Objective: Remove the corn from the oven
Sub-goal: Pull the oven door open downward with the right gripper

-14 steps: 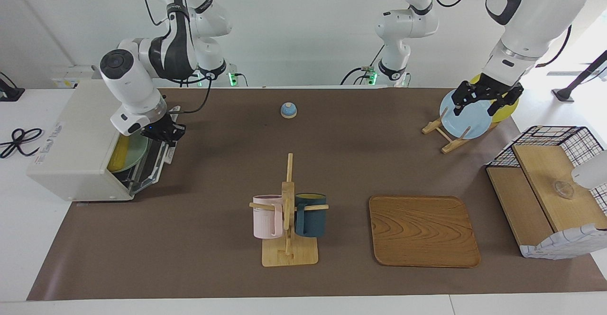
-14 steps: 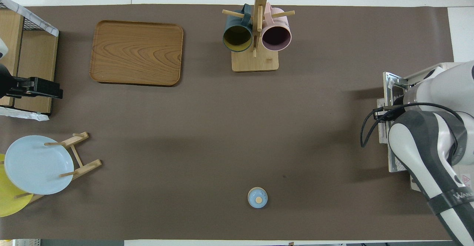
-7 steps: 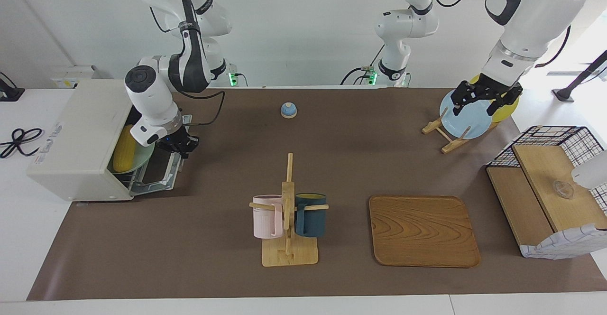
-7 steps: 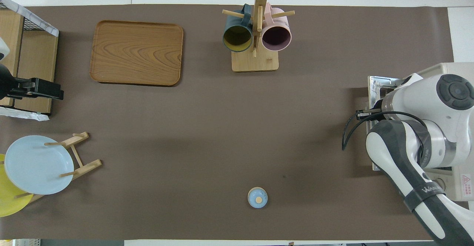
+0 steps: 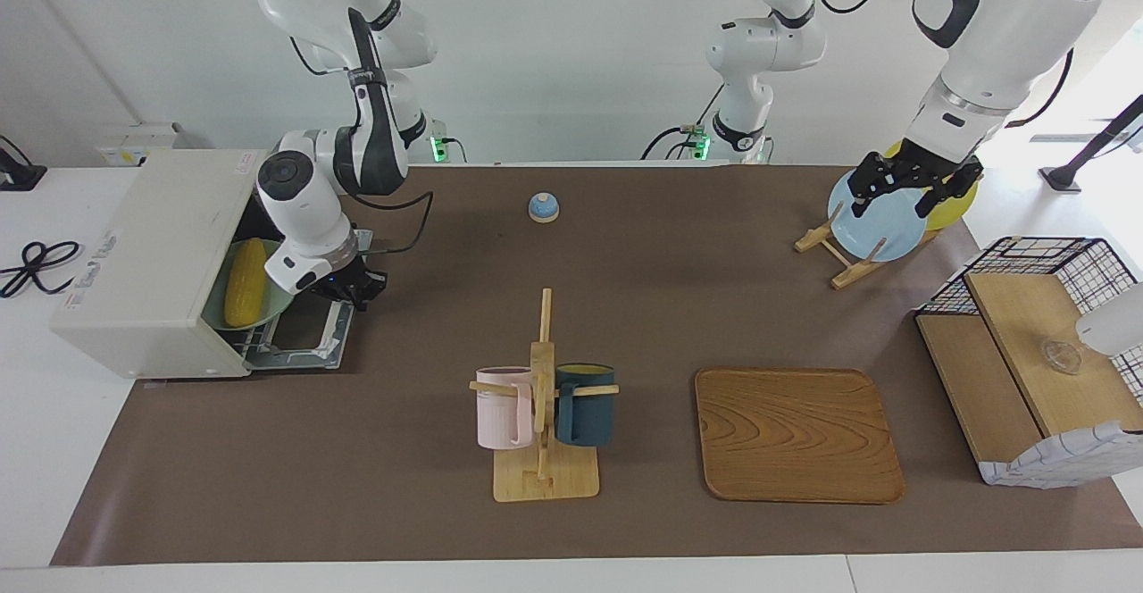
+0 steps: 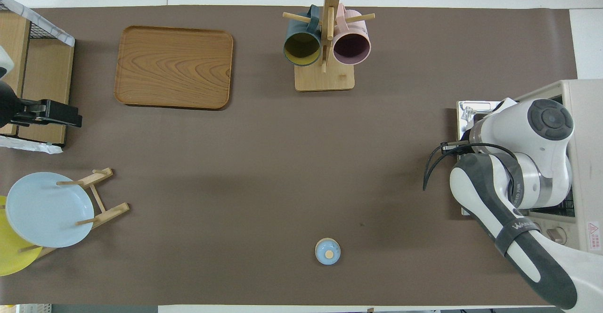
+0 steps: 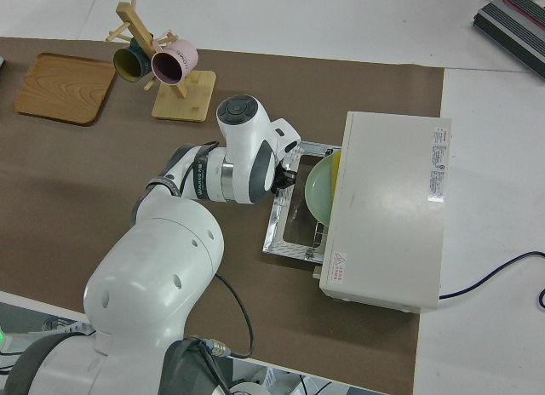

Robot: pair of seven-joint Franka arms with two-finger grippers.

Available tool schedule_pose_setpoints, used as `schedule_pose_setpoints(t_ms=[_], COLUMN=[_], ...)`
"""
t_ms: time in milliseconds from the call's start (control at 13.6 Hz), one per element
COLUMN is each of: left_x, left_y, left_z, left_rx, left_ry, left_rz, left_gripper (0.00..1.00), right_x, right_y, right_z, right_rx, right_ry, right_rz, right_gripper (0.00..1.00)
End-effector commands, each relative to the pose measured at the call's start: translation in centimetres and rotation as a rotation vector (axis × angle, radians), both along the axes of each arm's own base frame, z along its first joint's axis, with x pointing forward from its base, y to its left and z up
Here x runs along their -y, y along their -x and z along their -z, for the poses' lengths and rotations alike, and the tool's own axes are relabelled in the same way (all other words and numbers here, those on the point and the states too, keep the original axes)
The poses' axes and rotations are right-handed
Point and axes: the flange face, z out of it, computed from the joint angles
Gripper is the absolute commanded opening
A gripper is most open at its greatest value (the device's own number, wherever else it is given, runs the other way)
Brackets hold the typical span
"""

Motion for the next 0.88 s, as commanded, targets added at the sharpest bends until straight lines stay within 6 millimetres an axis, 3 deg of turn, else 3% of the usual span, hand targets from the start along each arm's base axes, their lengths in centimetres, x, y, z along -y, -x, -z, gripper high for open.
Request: schedule_pose_setpoints(t_ms=[0,368,809], left_x=[0.0,0.1,1.0], left_y=[0.8,0.8,0.9], left_z=[-0.2,-0.2,-0.2], left_rx=[-0.005,-0.007,-0.007], left_ry=[-0.009,-0.011,-0.011], left_rz=[0.007,0.006,0.020], left_gripper=[1.00,1.00,1.00], right_x=[3.7,3.0,-1.0], right_y=[-0.1,-0.1,-0.1], right_z=[1.2,1.1,1.1], right_rx=[-0.003,-0.005,0.000], right_ry=[0.029,0.029,0.015], right_rz=[0.031,0.051,0.104], right_gripper=[0.00,0.00,0.00])
